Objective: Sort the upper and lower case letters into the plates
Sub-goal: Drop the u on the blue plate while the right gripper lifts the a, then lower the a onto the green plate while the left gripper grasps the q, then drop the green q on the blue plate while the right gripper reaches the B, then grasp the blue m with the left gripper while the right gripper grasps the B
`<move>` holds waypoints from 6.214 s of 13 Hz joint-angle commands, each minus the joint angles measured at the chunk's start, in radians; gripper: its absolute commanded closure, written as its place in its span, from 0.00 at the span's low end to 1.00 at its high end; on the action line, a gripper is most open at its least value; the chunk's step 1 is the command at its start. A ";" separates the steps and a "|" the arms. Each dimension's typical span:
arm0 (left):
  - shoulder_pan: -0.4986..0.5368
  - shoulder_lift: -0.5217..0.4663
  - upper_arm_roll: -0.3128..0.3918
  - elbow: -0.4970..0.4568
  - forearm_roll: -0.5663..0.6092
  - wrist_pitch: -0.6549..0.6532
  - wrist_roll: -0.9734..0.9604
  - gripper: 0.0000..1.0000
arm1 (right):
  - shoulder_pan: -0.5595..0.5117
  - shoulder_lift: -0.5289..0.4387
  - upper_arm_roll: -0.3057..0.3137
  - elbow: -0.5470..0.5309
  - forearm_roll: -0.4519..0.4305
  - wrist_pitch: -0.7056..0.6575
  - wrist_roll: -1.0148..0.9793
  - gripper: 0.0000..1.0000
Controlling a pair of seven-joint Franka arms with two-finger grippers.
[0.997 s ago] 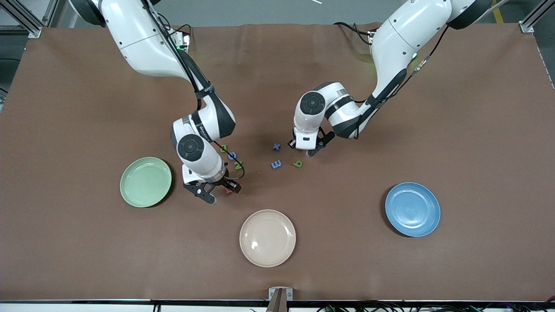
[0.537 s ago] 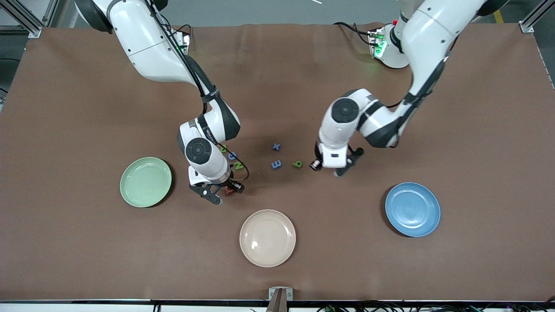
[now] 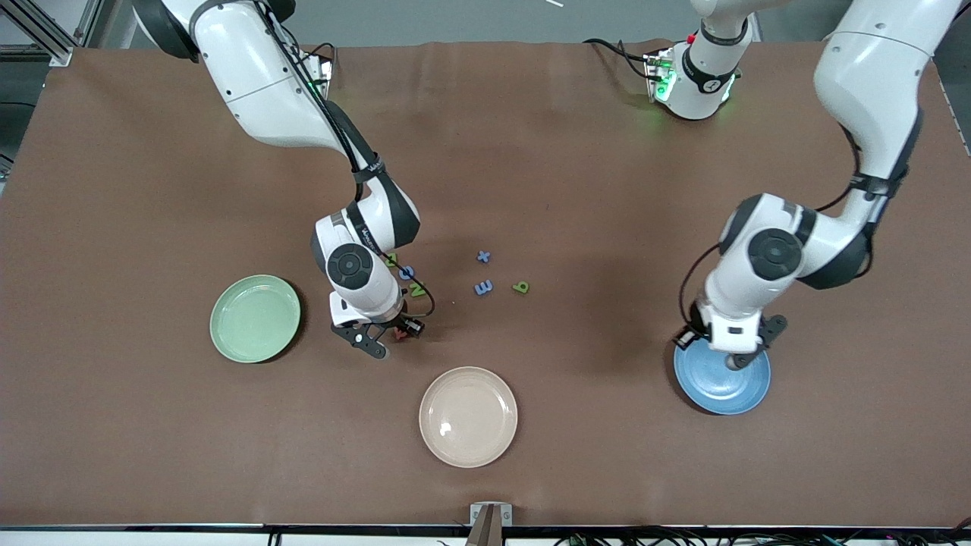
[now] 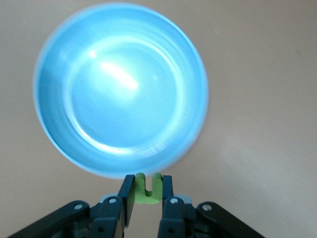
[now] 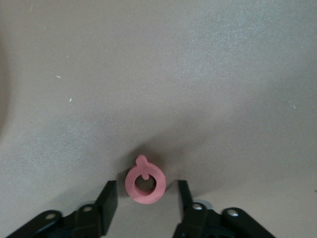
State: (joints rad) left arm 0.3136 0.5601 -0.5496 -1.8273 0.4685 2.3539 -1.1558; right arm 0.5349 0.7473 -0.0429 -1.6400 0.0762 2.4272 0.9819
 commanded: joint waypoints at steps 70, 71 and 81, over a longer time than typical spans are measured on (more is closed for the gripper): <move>-0.375 0.214 -0.127 0.269 -0.034 -0.245 -0.262 0.00 | 0.080 -0.321 0.002 -0.606 -0.067 0.243 -0.358 0.34; -0.424 0.251 -0.115 0.334 -0.036 -0.245 -0.266 0.00 | 0.079 -0.321 0.003 -0.606 -0.067 0.243 -0.358 0.40; -0.763 0.313 0.073 0.468 -0.068 -0.176 -0.396 0.00 | 0.031 -0.341 -0.002 -0.581 -0.064 0.193 -0.365 0.99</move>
State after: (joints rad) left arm -0.4036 0.8483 -0.4942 -1.3903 0.4100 2.1455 -1.5029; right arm 0.6037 0.4300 -0.0411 -2.2231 0.0289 2.6512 0.6239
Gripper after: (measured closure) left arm 0.000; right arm 0.722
